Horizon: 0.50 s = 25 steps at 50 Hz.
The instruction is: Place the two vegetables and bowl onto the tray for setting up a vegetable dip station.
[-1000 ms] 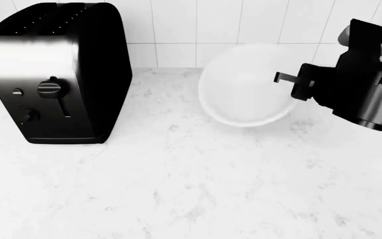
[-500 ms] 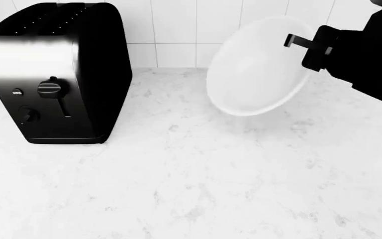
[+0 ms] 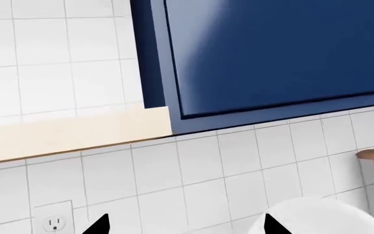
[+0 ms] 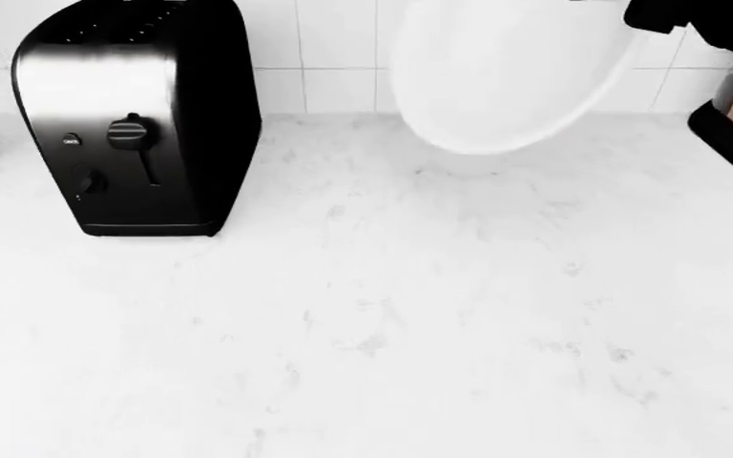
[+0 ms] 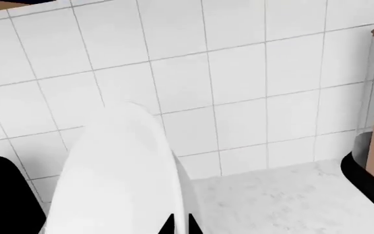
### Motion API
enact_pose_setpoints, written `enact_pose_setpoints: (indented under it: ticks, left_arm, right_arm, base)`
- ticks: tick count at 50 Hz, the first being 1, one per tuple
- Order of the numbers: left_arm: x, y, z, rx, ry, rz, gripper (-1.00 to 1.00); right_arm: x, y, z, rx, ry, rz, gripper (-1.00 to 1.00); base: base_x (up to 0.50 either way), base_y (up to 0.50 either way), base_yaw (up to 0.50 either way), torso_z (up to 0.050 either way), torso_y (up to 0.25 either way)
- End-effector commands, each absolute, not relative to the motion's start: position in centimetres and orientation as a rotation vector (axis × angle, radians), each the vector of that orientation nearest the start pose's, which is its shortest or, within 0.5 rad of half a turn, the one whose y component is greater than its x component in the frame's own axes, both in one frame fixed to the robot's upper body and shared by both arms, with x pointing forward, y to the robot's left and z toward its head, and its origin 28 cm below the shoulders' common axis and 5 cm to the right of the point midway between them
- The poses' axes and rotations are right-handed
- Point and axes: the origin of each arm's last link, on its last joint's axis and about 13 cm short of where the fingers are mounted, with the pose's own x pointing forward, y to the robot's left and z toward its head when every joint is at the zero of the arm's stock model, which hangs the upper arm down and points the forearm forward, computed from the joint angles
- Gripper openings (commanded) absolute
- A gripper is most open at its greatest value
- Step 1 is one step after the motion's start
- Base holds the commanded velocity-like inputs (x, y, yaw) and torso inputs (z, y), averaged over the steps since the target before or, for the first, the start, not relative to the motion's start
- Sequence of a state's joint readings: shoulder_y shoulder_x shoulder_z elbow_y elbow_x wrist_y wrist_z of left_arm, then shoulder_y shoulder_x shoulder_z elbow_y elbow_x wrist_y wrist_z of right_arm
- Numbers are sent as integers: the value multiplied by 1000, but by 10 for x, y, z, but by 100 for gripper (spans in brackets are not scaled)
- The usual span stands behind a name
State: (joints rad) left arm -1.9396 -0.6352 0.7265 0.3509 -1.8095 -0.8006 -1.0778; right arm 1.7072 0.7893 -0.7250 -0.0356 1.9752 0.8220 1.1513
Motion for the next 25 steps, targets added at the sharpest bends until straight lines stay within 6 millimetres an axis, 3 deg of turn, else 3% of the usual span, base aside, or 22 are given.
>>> enact_pose_setpoints:
  ticks: [1, 13, 18, 25]
  left_arm:
    - [183, 182, 439, 98, -451, -257, 100]
    - [183, 182, 439, 98, -450, -256, 100]
    - [183, 182, 439, 99, -448, -258, 100]
    - [183, 182, 439, 99, -447, -258, 100]
  right_arm:
    - [227, -130, 428, 94, -51, -18, -100]
    - [226, -130, 430, 89, -68, -10, -100]
    - [227, -129, 429, 36, -79, -12, -100]
    - [226, -128, 430, 20, -87, -12, -100]
  base:
    - [-500, 1, 0, 0, 0]
    - [-479, 1, 0, 0, 0]
    - [0, 0, 0, 0, 0]
    - [1, 500, 0, 0, 0]
